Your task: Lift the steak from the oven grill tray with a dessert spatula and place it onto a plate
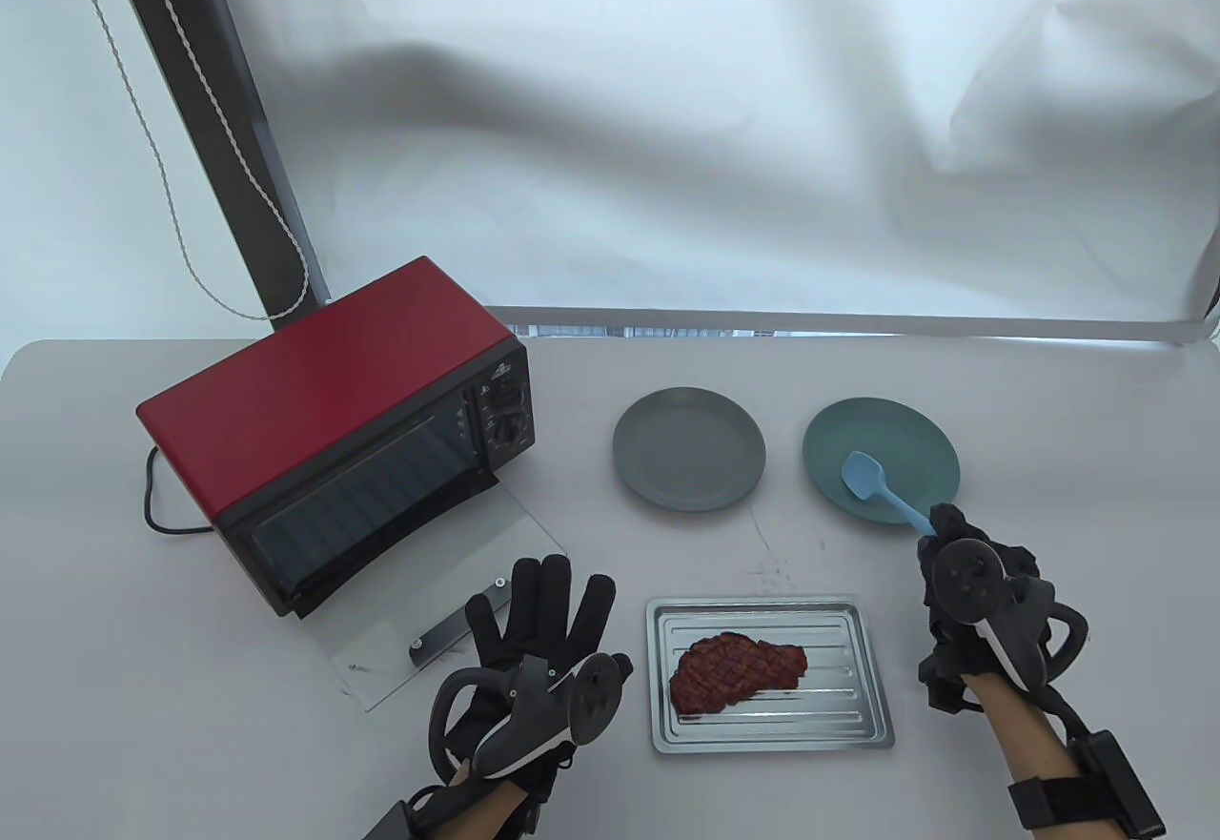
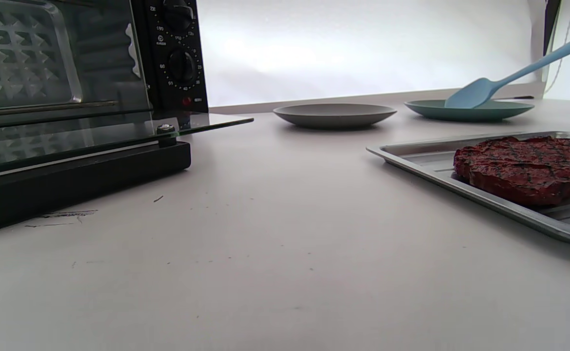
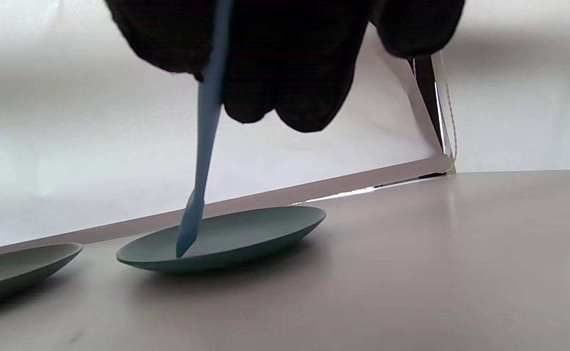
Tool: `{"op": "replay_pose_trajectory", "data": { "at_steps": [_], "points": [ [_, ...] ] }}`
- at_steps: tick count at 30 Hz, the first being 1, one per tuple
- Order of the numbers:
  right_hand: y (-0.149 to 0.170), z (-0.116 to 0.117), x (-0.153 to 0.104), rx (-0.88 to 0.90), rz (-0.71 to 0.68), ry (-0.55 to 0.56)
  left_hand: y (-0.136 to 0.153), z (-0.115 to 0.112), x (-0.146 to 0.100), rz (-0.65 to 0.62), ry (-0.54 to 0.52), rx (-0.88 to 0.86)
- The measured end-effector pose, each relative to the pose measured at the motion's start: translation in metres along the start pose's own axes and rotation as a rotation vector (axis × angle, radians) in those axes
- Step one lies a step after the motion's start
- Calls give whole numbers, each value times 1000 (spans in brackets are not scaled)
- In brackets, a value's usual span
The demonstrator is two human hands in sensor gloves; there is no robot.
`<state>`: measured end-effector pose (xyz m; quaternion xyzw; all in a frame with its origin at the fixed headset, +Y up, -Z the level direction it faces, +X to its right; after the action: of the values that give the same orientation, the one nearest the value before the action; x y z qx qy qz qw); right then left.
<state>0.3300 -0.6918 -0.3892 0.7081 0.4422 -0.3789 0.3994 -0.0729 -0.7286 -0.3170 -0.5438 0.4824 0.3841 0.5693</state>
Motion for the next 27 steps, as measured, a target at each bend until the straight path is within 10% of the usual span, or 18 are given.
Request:
{"op": "replay_pose_trajectory", "data": {
  "at_steps": [27],
  "points": [
    [36, -81, -29, 422, -71, -41, -4, -8, 1, -22, 28, -62]
  ]
}}
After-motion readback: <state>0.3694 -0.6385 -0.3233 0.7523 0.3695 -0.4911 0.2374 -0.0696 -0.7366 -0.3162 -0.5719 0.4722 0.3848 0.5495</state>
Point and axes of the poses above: the tracker on the back of each hand, its own y axis roughly to the little-finger side, its own x axis roughly from the wrist to the fingertips, z = x × y, the point moved 5 cm from there along x, roughly from the wrist to the fingertips, and after that the axes turned 5 degrees about x, right-handed, at the moved point
